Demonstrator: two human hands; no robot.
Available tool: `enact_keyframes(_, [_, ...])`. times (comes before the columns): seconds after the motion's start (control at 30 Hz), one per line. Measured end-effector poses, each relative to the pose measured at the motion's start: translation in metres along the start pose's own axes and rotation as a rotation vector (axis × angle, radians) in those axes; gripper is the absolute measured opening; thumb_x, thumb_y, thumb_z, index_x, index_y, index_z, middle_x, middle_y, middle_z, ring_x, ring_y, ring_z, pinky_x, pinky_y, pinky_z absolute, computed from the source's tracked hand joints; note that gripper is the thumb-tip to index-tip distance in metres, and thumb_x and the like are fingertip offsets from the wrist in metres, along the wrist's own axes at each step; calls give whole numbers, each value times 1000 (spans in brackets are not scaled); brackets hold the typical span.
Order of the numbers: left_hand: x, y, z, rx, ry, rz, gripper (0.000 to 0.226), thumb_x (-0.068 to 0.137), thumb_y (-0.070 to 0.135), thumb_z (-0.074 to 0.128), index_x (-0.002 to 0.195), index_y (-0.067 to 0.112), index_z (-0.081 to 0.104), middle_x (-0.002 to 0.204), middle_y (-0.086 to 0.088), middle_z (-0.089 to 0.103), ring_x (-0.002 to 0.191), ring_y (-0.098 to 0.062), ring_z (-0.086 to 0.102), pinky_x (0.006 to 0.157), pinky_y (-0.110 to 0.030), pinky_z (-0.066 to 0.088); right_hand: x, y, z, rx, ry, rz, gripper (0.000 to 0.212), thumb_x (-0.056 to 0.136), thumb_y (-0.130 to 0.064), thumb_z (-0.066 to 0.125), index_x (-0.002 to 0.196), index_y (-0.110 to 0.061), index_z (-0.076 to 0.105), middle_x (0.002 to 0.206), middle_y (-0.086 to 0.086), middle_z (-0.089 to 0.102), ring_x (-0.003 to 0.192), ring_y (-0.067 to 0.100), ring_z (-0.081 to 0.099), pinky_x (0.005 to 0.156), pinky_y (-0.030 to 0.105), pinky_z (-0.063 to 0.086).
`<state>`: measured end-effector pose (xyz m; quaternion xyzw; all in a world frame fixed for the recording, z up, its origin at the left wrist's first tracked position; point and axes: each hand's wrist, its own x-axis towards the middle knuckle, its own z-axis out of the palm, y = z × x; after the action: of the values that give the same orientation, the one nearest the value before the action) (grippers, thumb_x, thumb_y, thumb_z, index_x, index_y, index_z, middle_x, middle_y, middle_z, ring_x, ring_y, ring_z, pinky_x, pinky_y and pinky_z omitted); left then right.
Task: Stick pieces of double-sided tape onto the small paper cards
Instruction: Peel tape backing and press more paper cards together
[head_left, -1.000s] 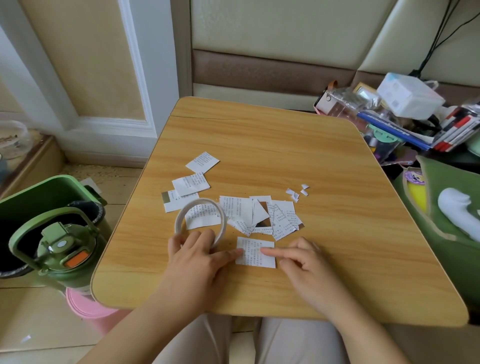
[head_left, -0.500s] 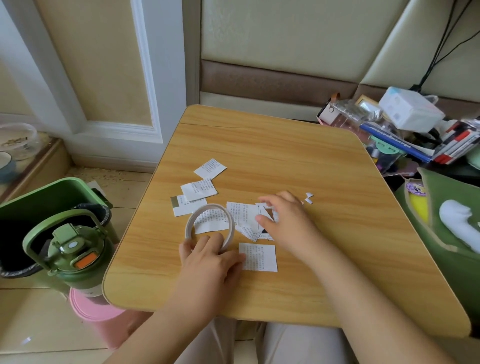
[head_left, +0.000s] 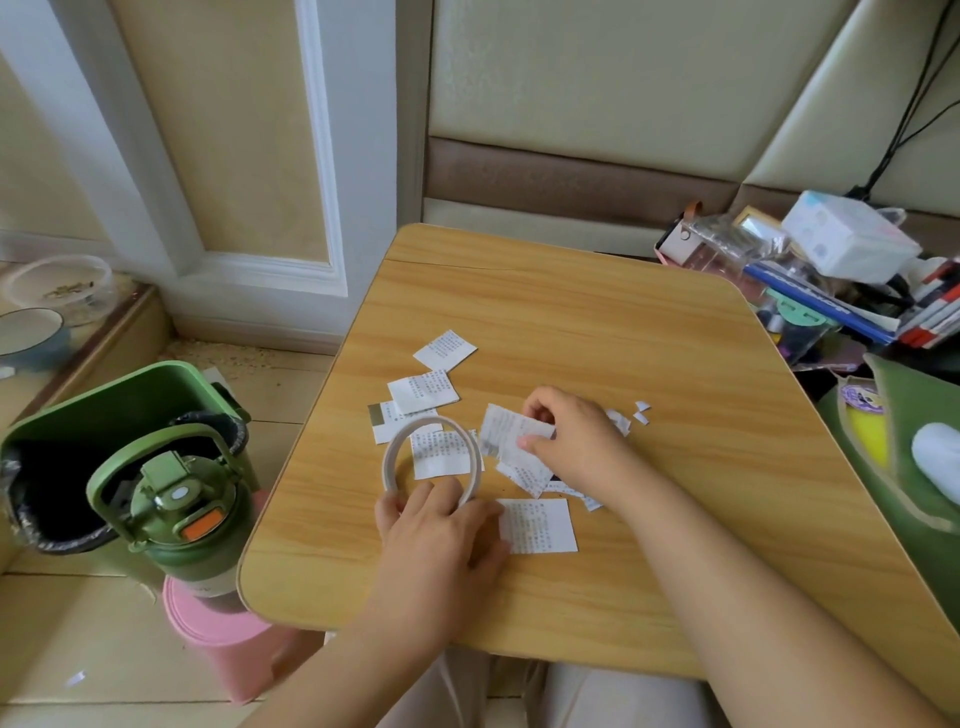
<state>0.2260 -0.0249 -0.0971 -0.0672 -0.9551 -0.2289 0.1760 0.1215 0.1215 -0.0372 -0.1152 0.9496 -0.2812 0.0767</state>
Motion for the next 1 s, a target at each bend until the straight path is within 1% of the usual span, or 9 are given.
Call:
enact_keyframes(0.07, [0, 0, 0, -1, -1, -10, 25, 60, 42, 70, 81, 29, 72, 72, 10, 52, 70, -18, 60, 70, -27, 12, -6, 1, -2, 137, 97, -2, 8, 88, -15, 64, 82, -20, 61, 76, -11, 57, 59, 6, 45, 52, 15, 36])
enact_keyframes(0.2, [-1, -1, 2, 21, -8, -32, 30, 61, 46, 65, 85, 29, 71, 74, 11, 49, 73, -17, 59, 77, -34, 25, -25, 9, -20, 332, 236, 17, 8, 90, -24, 63, 88, -20, 71, 81, -7, 70, 71, 7, 61, 64, 22, 46])
enact_keyframes(0.33, [-1, 0, 2, 33, -3, -48, 32, 62, 48, 63, 86, 29, 72, 74, 10, 48, 73, -19, 59, 76, -36, 28, -50, 25, -29, 452, 75, 107, 14, 88, -24, 65, 77, -17, 67, 65, -9, 63, 58, 7, 53, 62, 32, 47])
enact_keyframes(0.47, [-1, -1, 2, 49, -16, -45, 36, 69, 53, 51, 87, 31, 72, 75, 10, 47, 74, -19, 57, 74, -35, 28, -71, 34, -7, 432, -39, 156, 14, 85, -19, 70, 73, -14, 63, 60, -8, 62, 54, 6, 50, 56, 22, 40])
enact_keyframes(0.57, [-2, -1, 0, 52, -38, -38, 37, 71, 54, 47, 88, 32, 73, 75, 10, 46, 75, -19, 57, 74, -37, 29, -75, 32, 11, 346, 18, 134, 19, 83, -21, 72, 74, -9, 61, 57, -6, 47, 55, 7, 40, 57, 23, 35])
enact_keyframes(0.63, [-2, -1, -1, 51, -56, -40, 38, 72, 54, 46, 88, 33, 73, 75, 10, 46, 75, -19, 57, 74, -38, 30, -75, 29, 18, 282, 108, 125, 20, 83, -20, 71, 75, -4, 62, 48, -13, 41, 49, 3, 36, 51, 16, 31])
enact_keyframes(0.77, [-2, 0, 0, 44, -65, -49, 40, 72, 54, 46, 89, 32, 74, 75, 11, 45, 77, -19, 57, 76, -37, 29, -76, 23, 26, 205, 193, 131, 28, 84, -23, 68, 74, 1, 58, 51, -7, 41, 49, 8, 32, 49, 22, 29])
enact_keyframes(0.93, [-3, 0, -2, 28, -46, -43, 37, 74, 50, 47, 92, 29, 72, 77, 11, 48, 78, -19, 57, 75, -35, 25, -76, 22, 33, 147, 238, 160, 37, 84, -27, 67, 63, -5, 45, 52, -2, 38, 53, 15, 33, 51, 29, 30])
enact_keyframes(1.0, [-3, 0, -3, 23, -36, -41, 35, 75, 46, 46, 91, 28, 72, 76, 10, 50, 77, -19, 58, 75, -35, 26, -76, 20, 35, 126, 240, 166, 37, 84, -28, 66, 64, -5, 45, 53, 1, 40, 53, 17, 34, 51, 30, 32])
